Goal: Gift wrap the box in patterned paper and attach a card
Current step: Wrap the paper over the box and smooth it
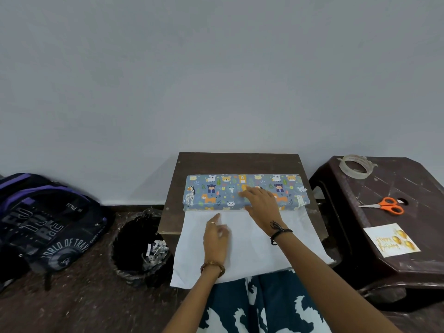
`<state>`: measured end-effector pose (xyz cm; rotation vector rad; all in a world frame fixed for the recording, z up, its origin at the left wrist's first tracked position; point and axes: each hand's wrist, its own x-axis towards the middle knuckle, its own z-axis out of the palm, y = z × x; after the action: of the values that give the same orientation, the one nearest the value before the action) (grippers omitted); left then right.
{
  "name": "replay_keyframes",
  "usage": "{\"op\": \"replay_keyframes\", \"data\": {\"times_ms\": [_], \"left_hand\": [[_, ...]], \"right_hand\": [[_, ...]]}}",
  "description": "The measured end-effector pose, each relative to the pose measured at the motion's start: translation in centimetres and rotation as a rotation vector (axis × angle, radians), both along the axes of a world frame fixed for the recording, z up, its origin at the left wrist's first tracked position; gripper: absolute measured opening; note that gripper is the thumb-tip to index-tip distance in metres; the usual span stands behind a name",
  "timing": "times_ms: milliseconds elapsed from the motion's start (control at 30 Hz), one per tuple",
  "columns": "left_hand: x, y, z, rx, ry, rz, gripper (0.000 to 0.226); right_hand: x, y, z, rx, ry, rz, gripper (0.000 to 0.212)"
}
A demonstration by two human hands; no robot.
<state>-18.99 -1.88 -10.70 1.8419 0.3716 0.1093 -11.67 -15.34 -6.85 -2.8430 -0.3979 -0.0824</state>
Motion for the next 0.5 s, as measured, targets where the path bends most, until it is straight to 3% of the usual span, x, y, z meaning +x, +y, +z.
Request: {"op": "replay_keyframes", "data": {"times_ms": [100,167,233,300,500], "left_hand": [[0.7,1.0,0.6,-0.275,-0.012,0.148,0.033],[1.3,1.4,0.6,-0.033,0.060,-0.041,0.059],[1.4,1.5,-0.3,0.391,0.238,-0.322,0.095],[1.0,1.6,-0.9,0.674,0.316,-0.471,0.100],[0.7,1.7,-1.2,0.763,0.290,-0.483,0.090]], "right_hand": [[0.3,0.0,0.2,-0.006,0.000,0.004,0.039],[0.4,-0.1,0.3,-0.034,-0.004,0.014,0.039],[0.6,0.0,0.4,-0.072,-0.007,0.026,0.039],[0.8,0.1,0.4,-0.104,-0.006,0.032,0.040],[1.1,0.4,0.2,-0.147,-0.029,0.023,0.044]]}}
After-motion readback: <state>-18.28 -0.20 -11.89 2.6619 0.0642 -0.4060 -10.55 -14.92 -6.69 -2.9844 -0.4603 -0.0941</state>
